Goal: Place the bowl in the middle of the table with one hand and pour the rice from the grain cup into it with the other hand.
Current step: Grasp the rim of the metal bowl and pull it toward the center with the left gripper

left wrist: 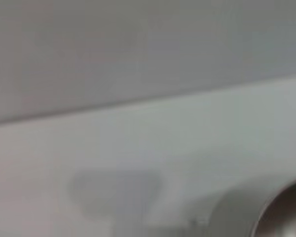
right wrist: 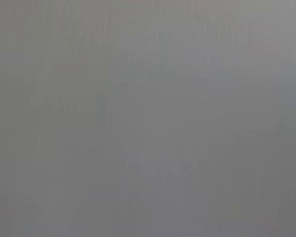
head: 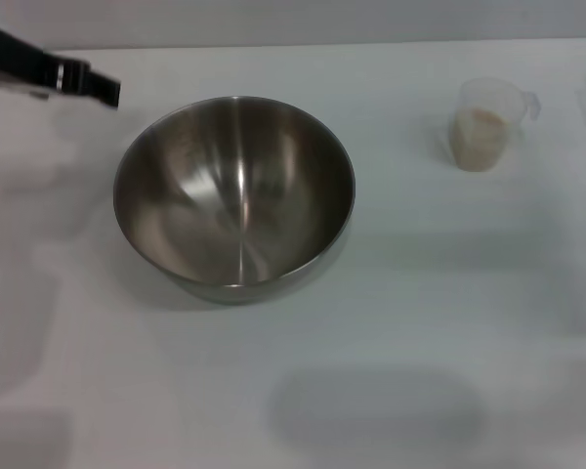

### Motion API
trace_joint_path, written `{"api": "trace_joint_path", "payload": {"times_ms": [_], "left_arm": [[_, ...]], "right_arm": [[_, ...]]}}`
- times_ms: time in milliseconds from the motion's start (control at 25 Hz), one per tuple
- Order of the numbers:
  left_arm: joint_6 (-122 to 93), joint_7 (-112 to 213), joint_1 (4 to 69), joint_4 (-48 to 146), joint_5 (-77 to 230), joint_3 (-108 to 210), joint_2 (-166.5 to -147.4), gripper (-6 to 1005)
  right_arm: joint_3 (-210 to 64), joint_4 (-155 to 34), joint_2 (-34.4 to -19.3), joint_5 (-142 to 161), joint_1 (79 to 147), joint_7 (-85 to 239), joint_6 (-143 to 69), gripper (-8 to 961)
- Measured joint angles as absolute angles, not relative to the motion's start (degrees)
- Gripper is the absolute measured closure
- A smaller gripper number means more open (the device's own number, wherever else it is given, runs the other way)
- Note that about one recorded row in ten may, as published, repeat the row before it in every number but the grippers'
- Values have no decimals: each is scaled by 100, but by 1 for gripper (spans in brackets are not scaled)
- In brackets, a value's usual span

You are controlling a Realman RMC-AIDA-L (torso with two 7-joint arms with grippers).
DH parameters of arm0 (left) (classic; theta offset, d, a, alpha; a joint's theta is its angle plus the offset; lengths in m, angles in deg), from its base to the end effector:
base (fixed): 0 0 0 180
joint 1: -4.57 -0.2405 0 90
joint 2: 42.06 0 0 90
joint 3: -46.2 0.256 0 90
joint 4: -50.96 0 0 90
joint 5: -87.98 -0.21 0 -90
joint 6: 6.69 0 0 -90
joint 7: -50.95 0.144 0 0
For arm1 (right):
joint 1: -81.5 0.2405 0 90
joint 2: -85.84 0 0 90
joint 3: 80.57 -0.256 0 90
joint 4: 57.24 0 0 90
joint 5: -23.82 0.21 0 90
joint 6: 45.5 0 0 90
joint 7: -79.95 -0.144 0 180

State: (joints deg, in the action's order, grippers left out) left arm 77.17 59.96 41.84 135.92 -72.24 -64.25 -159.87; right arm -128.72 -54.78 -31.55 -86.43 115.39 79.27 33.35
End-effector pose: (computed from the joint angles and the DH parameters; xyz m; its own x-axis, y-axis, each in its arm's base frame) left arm -0.1684 0.3998 0.0748 0.5426 0.8036 0.2445 0.7004 -0.2721 -0.6598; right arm 0.3111 0.3685 0.0671 0.7496 0.3422 -0.5666 -0.6365 0.1374 -0.7590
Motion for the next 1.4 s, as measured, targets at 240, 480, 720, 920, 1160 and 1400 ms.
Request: {"api": "trace_joint_path", "payload": {"times_ms": [240, 480, 720, 920, 1160, 1400], "left_arm": [[8077, 6057, 4382, 13118, -7272, -6405, -15993, 160], [8066, 6079, 4440, 12716, -7237, -6381, -16000, 160], [8011, 6092, 4492, 12435, -7220, -6387, -16004, 160], [7869, 6102, 4623, 12073, -7211, -6375, -16018, 160], [7756, 6148, 4820, 11560, -7175, -6399, -16025, 161], [7711, 6170, 4909, 11343, -7177, -6422, -16023, 235]], "right_arm": [[-12882, -5478, -3125, -8639, 11543, 7930, 3335, 214], [-12882, -5478, -3123, -8639, 11543, 7932, 3336, 214], [-12882, -5478, -3124, -8639, 11524, 7934, 3336, 214], [-12882, -5477, -3126, -8639, 11504, 7934, 3335, 213], [-12870, -5477, -3138, -8639, 11490, 7934, 3333, 213], [-12867, -5478, -3140, -8639, 11481, 7930, 3335, 213]]}}
